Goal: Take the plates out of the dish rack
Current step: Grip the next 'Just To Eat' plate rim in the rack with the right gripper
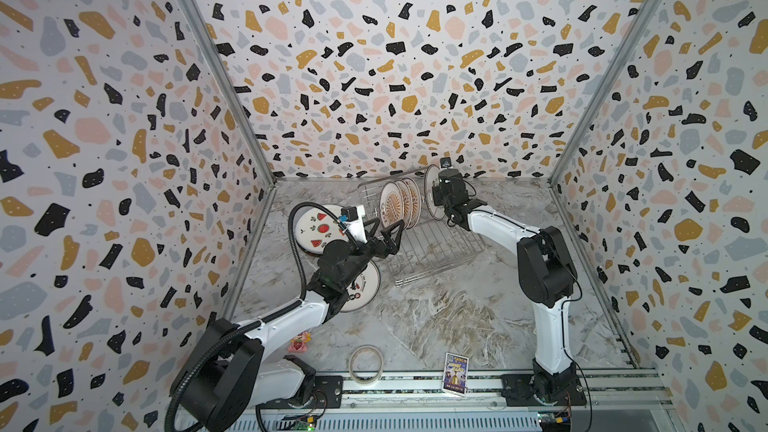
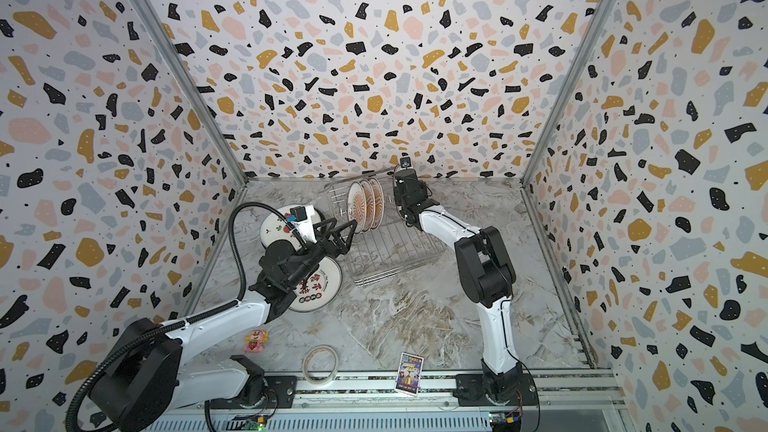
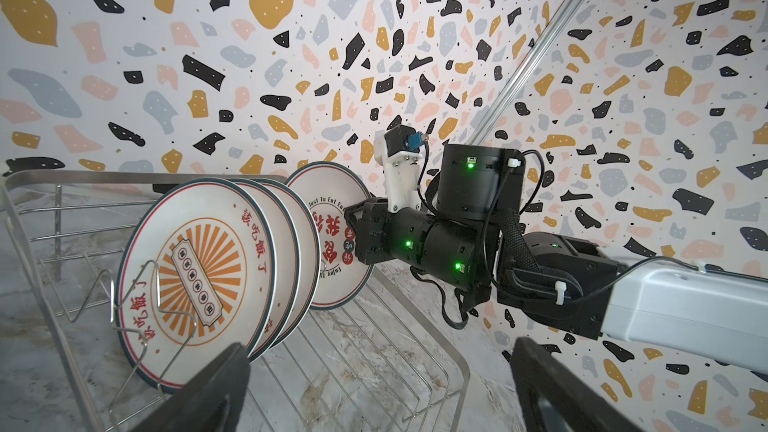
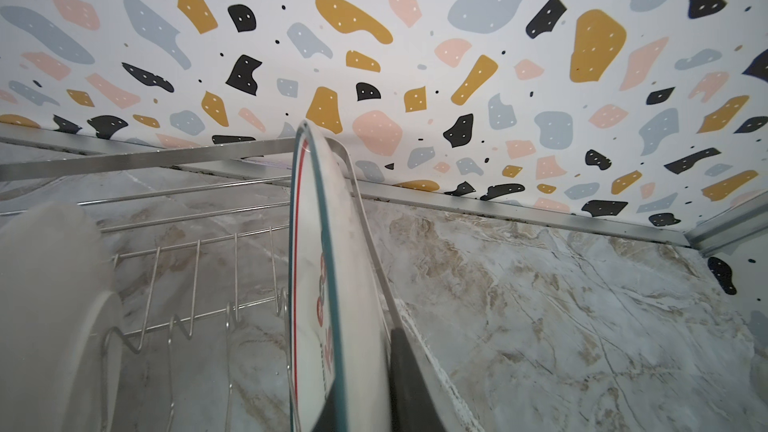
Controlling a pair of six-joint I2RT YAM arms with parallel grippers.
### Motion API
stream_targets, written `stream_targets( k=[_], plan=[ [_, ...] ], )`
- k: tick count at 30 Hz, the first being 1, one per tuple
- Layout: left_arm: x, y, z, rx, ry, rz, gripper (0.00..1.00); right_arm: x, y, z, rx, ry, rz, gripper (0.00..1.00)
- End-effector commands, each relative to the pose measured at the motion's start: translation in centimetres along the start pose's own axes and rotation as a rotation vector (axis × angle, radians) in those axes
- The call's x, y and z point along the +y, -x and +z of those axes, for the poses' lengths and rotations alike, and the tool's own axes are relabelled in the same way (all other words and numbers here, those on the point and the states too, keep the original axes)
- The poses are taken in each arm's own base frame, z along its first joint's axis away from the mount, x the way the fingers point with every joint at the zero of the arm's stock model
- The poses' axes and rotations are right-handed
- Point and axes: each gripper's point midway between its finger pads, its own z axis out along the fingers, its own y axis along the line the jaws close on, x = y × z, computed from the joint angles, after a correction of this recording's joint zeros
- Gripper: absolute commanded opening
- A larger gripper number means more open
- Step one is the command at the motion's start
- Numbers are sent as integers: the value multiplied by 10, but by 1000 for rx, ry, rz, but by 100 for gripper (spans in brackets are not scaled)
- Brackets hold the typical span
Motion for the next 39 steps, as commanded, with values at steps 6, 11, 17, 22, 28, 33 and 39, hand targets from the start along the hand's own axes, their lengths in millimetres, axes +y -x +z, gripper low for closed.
stream_targets(
  k=[6,11,17,22,28,33,39],
  plan=[
    [-7,10,-3,-54,-26,4,100,-15,62,-45,-147,-74,-17,7],
    [-7,8,-2,-50,-29,-9,100,-22,79,-64,-200,-105,-23,7],
    [-7,14,-9,-62,-16,-1,100,-25,92,-91,-257,-119,-23,5],
    [-8,16,-19,-75,-13,2,100,-30,96,-113,-282,-179,-36,4],
    [-9,22,-33,-95,-3,7,100,-29,101,-153,-332,-145,-8,3],
    [-12,20,-44,-96,-16,-2,100,-25,97,-199,-386,-7,55,2],
    [-21,15,-59,-96,-69,-4,100,-14,86,-250,-447,277,139,2]
  ],
)
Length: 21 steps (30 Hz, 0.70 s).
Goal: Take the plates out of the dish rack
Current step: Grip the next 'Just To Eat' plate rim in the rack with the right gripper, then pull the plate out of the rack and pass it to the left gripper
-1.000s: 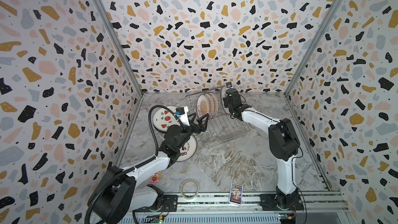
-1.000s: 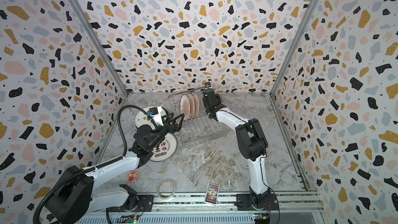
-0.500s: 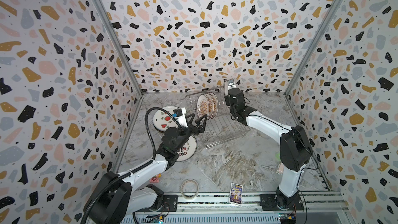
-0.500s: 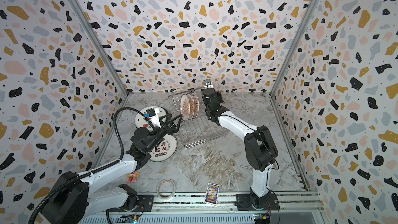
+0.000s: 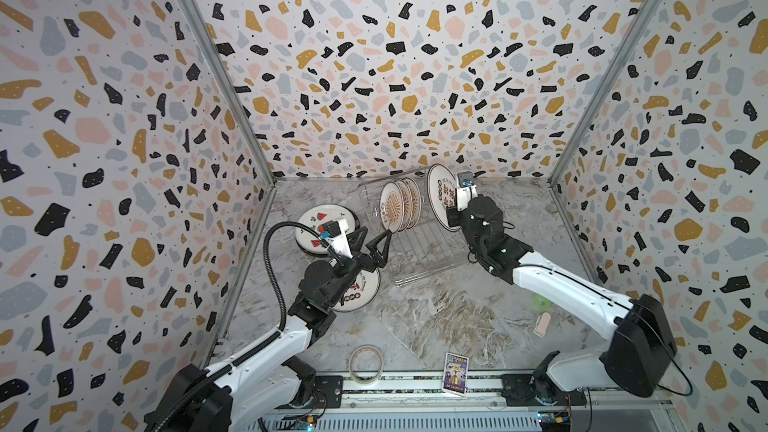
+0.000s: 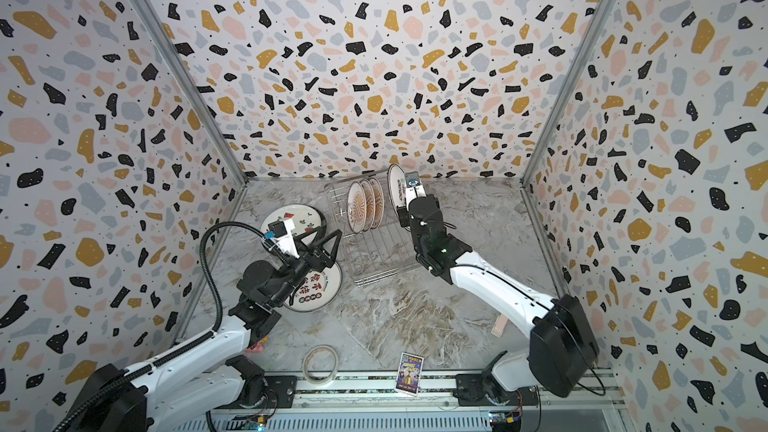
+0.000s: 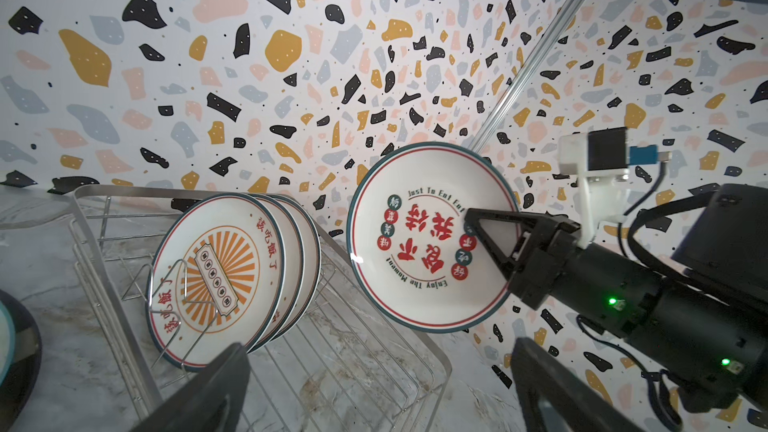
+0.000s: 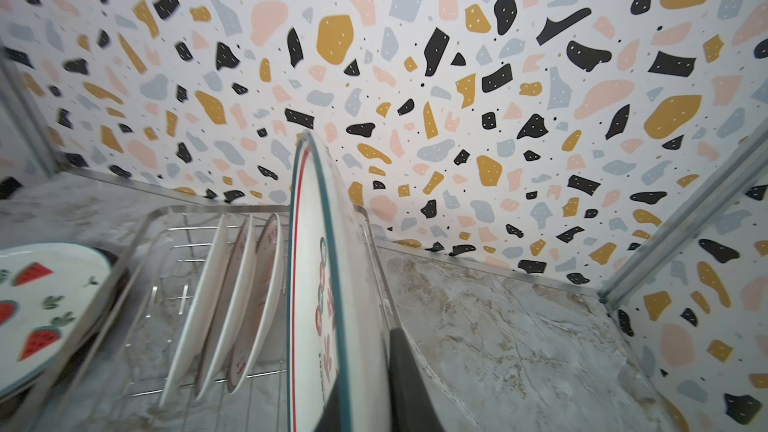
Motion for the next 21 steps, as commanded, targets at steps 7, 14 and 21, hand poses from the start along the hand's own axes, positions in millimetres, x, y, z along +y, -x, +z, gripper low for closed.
stream_targets(
  k=[7,14,21],
  plan=[
    [-28,1,-23,-29,-156,13,100,27,36,-61,-167,487,271,0],
    [-38,-13,-27,10,-244,47,100,37,32,-91,-210,712,315,0],
    [-45,-15,-31,3,-294,63,100,49,33,-118,-254,890,327,0]
  ],
)
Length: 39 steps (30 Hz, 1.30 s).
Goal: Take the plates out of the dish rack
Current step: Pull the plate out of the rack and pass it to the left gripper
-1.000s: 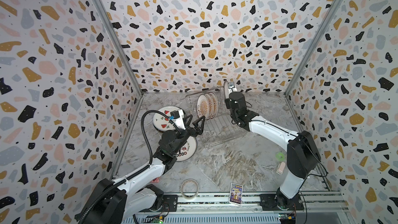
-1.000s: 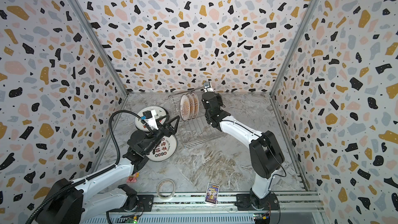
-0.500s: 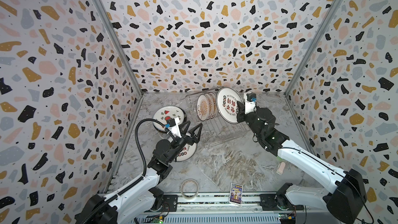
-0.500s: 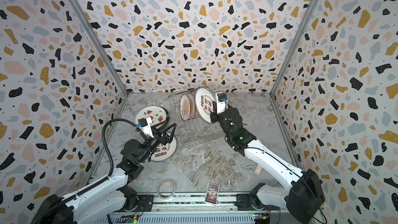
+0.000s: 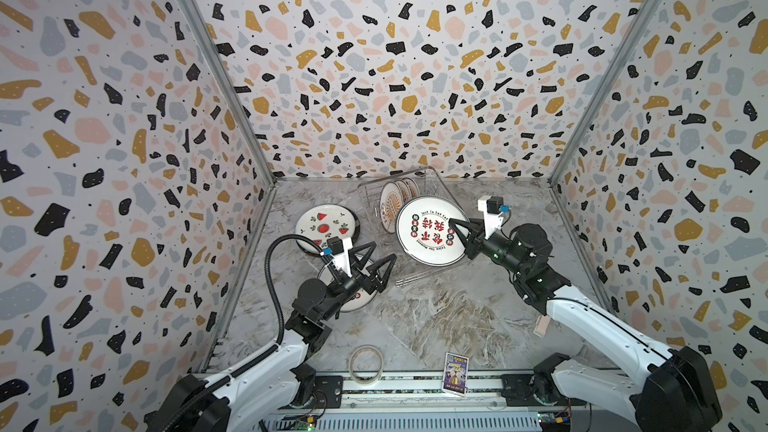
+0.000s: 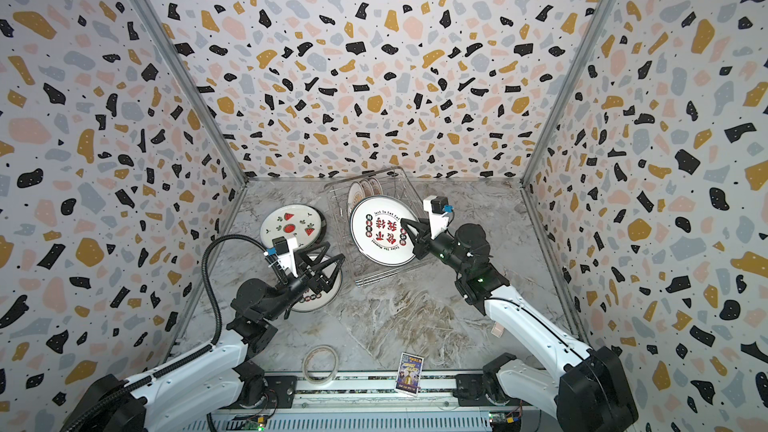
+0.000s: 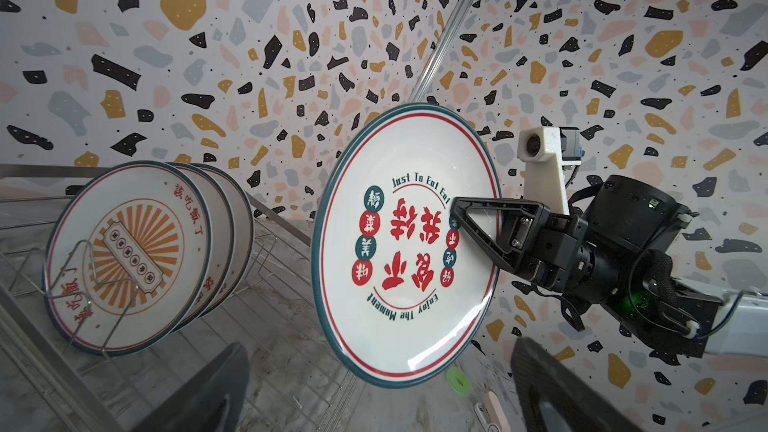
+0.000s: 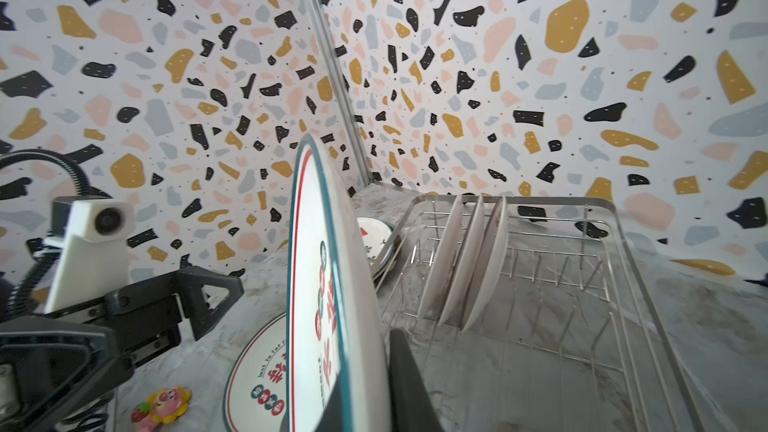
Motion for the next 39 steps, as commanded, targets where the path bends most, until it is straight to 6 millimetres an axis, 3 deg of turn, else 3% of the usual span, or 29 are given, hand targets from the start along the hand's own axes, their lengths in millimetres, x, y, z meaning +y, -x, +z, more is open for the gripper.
stream_targets(
  k=[1,5,10,14,20,27,36,39],
  plan=[
    [-16,13,1,-50,-72,46,100,45,43,-16,-141,209,-46,0],
    [-21,10,4,-39,-109,36,97,57,39,-20,-140,288,-44,0],
    [-42,-1,6,-5,-183,77,97,57,33,-17,-122,306,-25,0],
    [-33,1,7,-13,-127,69,93,63,30,-19,-124,345,-24,0],
    [-49,7,5,-35,-214,15,65,68,27,-24,-130,379,-43,0],
    [-59,1,7,-11,-247,3,44,62,22,-18,-118,358,-45,0],
    [-51,-10,14,47,-204,-6,11,55,18,-10,-103,331,-42,0],
    [-51,-12,16,54,-204,-19,5,54,17,-9,-98,329,-39,0]
  ],
)
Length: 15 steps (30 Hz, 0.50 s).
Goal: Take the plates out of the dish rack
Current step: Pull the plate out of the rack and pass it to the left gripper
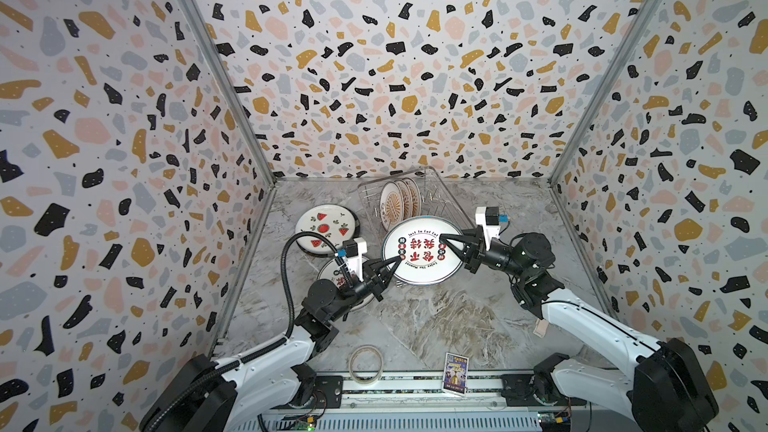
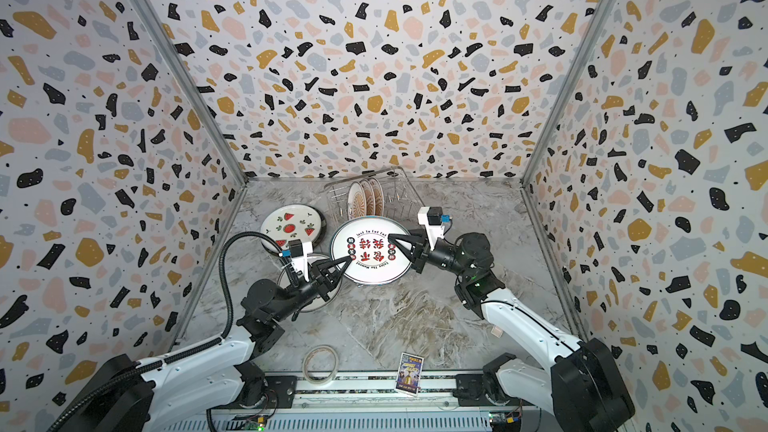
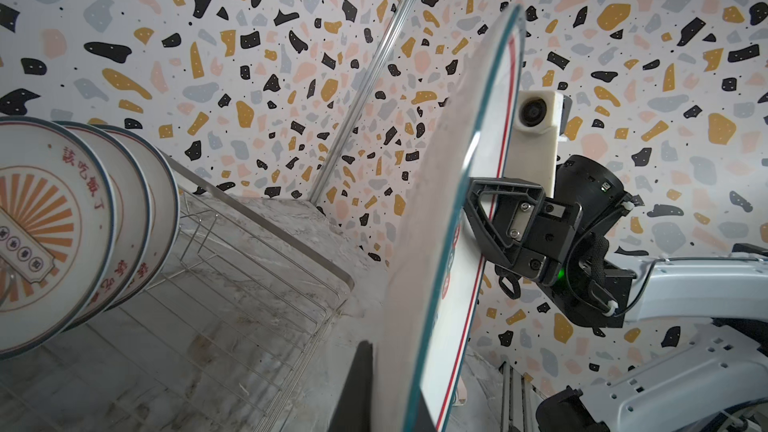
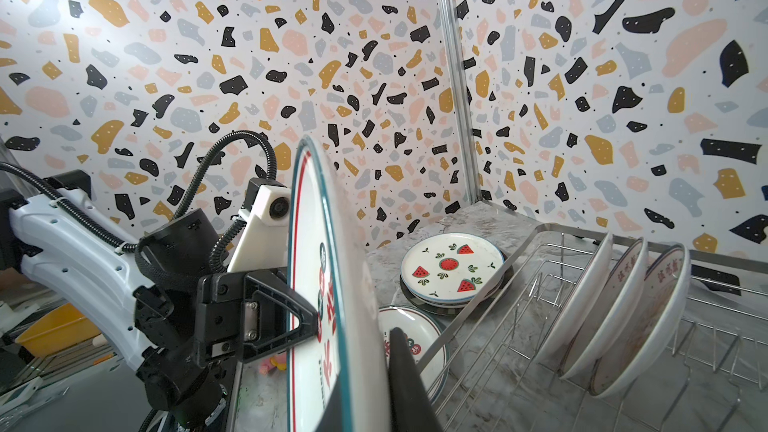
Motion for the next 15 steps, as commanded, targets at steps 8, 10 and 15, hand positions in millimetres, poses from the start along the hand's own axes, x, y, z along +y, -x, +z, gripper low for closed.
stream_targets(
  k=[8,10,15],
  plan=[
    [-20,16,6,-34,-80,10,0,0,14,7,-11,15,-43,4],
    [-21,18,6,-41,-82,-1,0,-3,12,7,-8,5,-44,11],
    [-20,25,1,-75,-65,-8,0,-25,10,9,7,-112,-1,31]
  ],
)
